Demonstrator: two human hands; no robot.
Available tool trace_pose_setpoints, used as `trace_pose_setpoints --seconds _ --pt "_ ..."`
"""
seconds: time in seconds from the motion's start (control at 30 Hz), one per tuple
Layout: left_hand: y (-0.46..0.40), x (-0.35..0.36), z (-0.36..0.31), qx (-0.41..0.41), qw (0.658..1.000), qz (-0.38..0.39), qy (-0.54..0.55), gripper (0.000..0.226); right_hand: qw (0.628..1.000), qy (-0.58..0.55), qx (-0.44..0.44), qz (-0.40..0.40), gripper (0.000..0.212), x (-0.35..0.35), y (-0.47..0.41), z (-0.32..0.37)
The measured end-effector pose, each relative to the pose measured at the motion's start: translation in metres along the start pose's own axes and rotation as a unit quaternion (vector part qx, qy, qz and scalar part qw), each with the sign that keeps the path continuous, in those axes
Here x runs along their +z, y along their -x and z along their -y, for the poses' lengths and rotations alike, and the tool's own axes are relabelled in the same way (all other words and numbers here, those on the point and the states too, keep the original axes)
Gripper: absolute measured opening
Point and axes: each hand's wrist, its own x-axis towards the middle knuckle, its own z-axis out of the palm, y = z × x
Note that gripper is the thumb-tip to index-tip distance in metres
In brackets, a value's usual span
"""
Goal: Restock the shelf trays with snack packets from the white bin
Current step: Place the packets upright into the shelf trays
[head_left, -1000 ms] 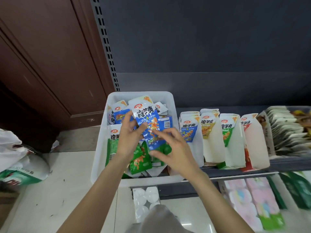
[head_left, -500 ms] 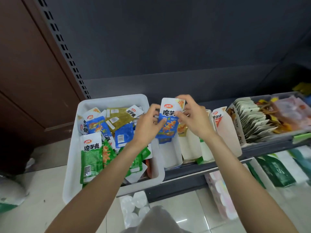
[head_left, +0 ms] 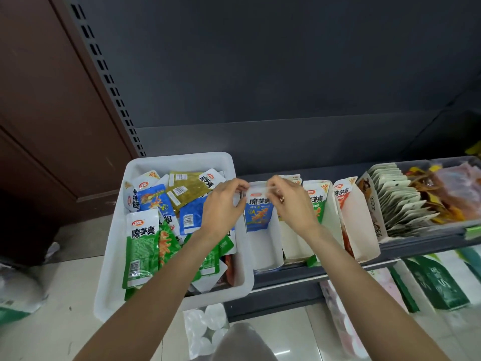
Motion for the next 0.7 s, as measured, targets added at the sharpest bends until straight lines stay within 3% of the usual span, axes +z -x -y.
trace_pose_setpoints --seconds 0.17,0.27,0.33,0.4,0.53,0.7 --pt "0.006 -0.006 0.005 0.019 0.999 -0.013 -0.044 0.019 0.993 0.110 0.009 -0.051 0.016 0.020 0.002 -0.002" --pt "0.018 -0.030 0.012 0.042 0.995 -0.074 -0.057 0.016 0.994 0.067 0.034 -0.079 0.026 0.014 0.004 0.011" --pt "0.036 -0.052 0.026 0.041 0.991 -0.102 -0.075 0.017 0.996 -0.007 0.014 -0.084 0.022 0.009 0.011 0.031" --pt "0.058 -0.076 0.045 0.009 0.989 -0.093 -0.116 0.020 0.997 -0.060 -0.035 -0.041 0.016 0.010 0.021 0.056" --pt "0.095 -0.112 0.084 -0.124 0.980 -0.014 -0.158 0.023 0.993 -0.045 -0.081 0.073 0.018 0.042 0.027 0.094" --pt "0.105 -0.111 0.092 -0.150 0.971 0.075 -0.172 0.039 0.960 0.094 -0.079 0.252 0.067 0.093 0.001 0.114"
